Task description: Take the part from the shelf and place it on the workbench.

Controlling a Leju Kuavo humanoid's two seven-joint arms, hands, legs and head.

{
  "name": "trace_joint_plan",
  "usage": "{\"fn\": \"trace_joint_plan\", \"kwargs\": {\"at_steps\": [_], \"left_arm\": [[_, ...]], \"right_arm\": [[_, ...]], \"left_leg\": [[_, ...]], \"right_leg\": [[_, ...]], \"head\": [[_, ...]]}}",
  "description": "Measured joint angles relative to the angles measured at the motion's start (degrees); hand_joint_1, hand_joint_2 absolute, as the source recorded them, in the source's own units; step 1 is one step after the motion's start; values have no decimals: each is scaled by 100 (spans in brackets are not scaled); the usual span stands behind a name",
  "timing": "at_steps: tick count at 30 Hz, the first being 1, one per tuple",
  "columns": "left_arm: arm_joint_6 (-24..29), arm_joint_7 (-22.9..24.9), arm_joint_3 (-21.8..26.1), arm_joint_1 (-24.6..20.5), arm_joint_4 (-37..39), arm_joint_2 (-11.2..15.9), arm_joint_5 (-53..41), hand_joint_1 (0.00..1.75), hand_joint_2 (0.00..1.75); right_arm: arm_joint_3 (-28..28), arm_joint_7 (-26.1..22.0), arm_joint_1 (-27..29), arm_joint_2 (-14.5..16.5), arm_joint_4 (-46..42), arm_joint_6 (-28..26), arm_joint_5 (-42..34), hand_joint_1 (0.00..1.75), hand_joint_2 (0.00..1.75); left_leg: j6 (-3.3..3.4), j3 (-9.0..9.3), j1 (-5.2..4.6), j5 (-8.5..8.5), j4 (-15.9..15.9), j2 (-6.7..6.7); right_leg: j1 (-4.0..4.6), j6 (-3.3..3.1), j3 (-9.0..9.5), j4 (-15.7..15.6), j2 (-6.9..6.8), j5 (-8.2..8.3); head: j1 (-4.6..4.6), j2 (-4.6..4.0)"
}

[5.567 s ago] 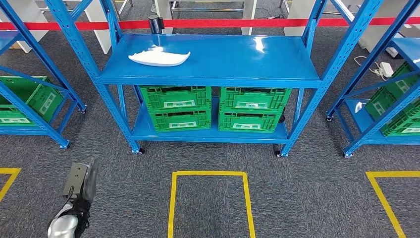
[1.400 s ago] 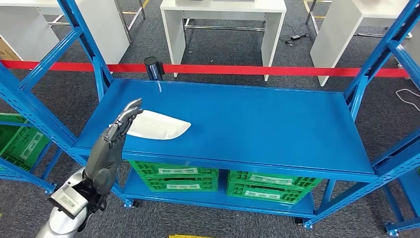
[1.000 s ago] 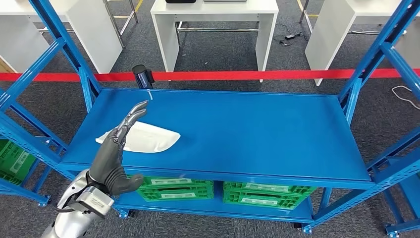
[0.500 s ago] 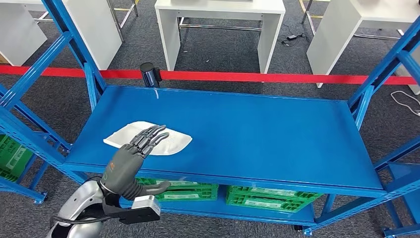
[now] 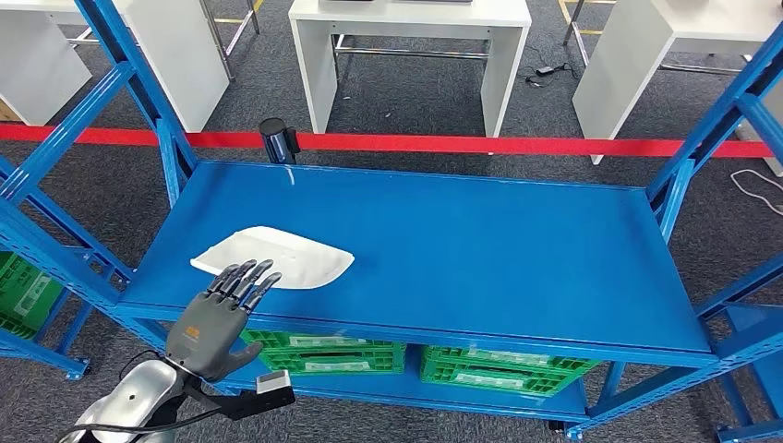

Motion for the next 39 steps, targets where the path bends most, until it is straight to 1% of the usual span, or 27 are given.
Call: {"fn": "trace_joint_plan", "kwargs": {"at_steps": [3, 6, 17, 26, 31, 37, 39], "left_arm": [[351, -38, 91, -101, 331, -6, -362, 0, 175], [686, -77, 154, -300, 740, -52, -620, 0, 175], [1418, -226, 175, -1251, 2346, -424, -707, 0, 175], [1748, -512, 175, -1945, 3658, -766, -502, 0, 175], [1764, -571, 175, -2142, 4103, -911, -441, 0, 175], [1764, -606, 175, -2290, 4452, -1013, -376, 0, 175], [1764, -637, 175, -2345, 4540, -1032, -357, 87, 175]], "right_arm": [[-15, -30, 0, 0, 0, -1, 29, 0, 0], [-20, -47, -1, 0, 0, 1, 56, 0, 0], [-20, -92, -5, 0, 0, 14, 144, 0, 0], [-32, -92, -4, -2, 0, 15, 133, 0, 0], [-33, -92, -2, -2, 0, 16, 134, 0, 0], [-33, -92, -3, -5, 0, 19, 134, 0, 0], [-33, -92, -3, -7, 0, 19, 136, 0, 0]], "left_leg": [[-2, 4, 0, 2, -2, 0], [-5, 7, 1, 4, -2, 0], [-6, 19, 0, 5, -2, 0], [-8, 21, 0, 6, -2, 1], [-8, 21, 0, 6, -2, 3], [-8, 23, 0, 6, -2, 2], [-8, 25, 0, 6, -3, 2]], "right_leg": [[2, 0, 2, 0, 0, 0], [3, 0, 6, 0, 0, 0], [1, 1, 18, 1, 0, 2], [2, 1, 23, 1, 1, 2], [2, 1, 23, 2, 2, 2], [2, 1, 25, 2, 1, 2], [2, 1, 27, 2, 1, 2]], "head": [[0, 0], [0, 0], [-1, 0], [0, 0], [0, 0], [0, 0], [0, 0]]}}
